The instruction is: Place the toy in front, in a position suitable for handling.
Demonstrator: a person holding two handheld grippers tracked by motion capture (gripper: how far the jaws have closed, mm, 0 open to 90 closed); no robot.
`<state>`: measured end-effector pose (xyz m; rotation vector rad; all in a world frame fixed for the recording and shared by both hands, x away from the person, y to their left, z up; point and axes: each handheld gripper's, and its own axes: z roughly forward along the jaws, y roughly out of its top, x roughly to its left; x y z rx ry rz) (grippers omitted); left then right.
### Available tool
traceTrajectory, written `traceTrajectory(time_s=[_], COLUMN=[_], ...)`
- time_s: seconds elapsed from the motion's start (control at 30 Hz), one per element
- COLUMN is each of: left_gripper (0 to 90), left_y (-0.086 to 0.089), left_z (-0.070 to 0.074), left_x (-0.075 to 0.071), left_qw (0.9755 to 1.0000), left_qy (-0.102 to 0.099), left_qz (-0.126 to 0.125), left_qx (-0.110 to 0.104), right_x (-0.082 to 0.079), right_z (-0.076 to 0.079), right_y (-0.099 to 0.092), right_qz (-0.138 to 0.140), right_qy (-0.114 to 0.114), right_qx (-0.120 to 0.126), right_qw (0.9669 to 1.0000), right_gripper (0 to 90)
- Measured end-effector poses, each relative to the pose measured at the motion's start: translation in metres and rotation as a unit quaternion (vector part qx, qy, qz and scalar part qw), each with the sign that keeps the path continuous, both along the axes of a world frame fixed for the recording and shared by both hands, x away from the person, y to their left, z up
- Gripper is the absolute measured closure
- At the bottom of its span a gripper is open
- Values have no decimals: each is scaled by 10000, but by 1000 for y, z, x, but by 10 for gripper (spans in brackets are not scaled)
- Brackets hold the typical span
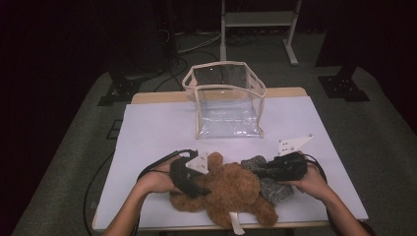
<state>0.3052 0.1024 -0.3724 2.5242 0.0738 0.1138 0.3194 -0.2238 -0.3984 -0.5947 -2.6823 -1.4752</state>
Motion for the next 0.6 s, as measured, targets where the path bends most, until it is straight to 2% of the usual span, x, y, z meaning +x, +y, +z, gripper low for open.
traceTrajectory(time_s=[0.17,0.4,0.47,0.6], left_gripper=[373,367,363,351], left_y=[-4,-14,-18,-22], left_z=[-1,-1,-1,1], left_x=[6,22,27,34], left_qw=[9998,9982,9977,9972], left_qy=[-12,75,101,117], left_qz=[216,590,665,734], left_qx=[-14,-22,0,68], right_x=[-5,-7,-7,-5], right_z=[-2,12,17,18], right_y=[-11,-27,-27,-21], right_qz=[-103,-281,-253,-189], right_qy=[8,-153,-181,-225], right_qx=[-71,45,145,195], right_qw=[9999,9995,9994,9994], right_gripper=[754,755,755,755])
